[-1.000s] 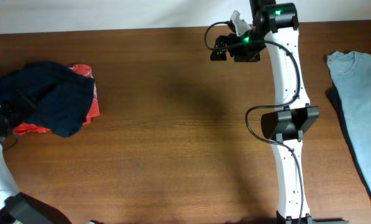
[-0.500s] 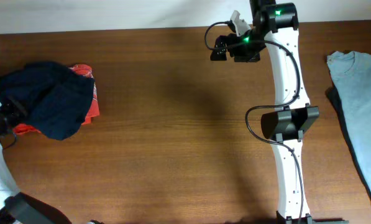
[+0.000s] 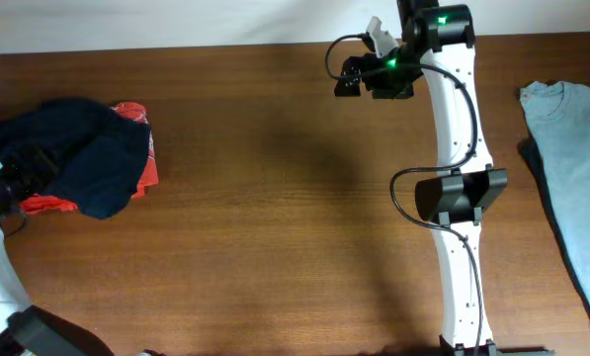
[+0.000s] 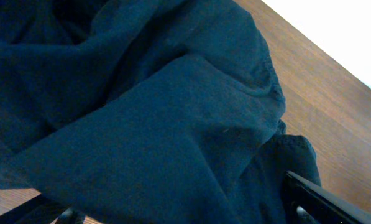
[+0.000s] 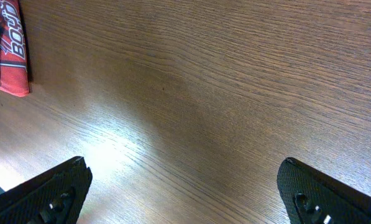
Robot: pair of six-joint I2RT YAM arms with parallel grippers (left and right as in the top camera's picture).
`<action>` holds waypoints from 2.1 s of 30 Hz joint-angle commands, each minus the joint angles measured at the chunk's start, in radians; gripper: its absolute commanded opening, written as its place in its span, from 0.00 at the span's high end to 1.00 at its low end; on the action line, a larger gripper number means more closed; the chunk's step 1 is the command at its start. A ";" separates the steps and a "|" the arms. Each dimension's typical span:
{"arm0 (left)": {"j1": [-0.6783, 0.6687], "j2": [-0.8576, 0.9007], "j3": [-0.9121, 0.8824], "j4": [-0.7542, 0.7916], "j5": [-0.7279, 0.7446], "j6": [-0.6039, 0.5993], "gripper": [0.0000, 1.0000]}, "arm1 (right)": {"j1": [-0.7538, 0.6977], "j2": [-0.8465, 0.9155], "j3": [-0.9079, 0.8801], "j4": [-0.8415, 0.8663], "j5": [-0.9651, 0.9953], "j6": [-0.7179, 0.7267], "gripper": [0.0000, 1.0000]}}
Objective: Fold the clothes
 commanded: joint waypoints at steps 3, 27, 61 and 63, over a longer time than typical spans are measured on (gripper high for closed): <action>-0.001 0.000 -0.001 0.016 0.039 0.009 0.03 | 0.006 -0.010 0.006 0.000 -0.017 -0.007 0.01; -0.002 0.000 -0.001 0.040 0.081 0.005 0.01 | 0.020 -0.010 0.006 0.000 -0.017 -0.033 0.01; -0.433 0.032 0.012 0.108 -0.627 0.290 0.02 | 0.038 -0.010 0.006 0.002 -0.016 -0.032 0.01; -0.433 0.047 0.012 0.101 -0.643 0.294 0.04 | 0.038 -0.010 0.006 0.002 -0.016 -0.032 0.01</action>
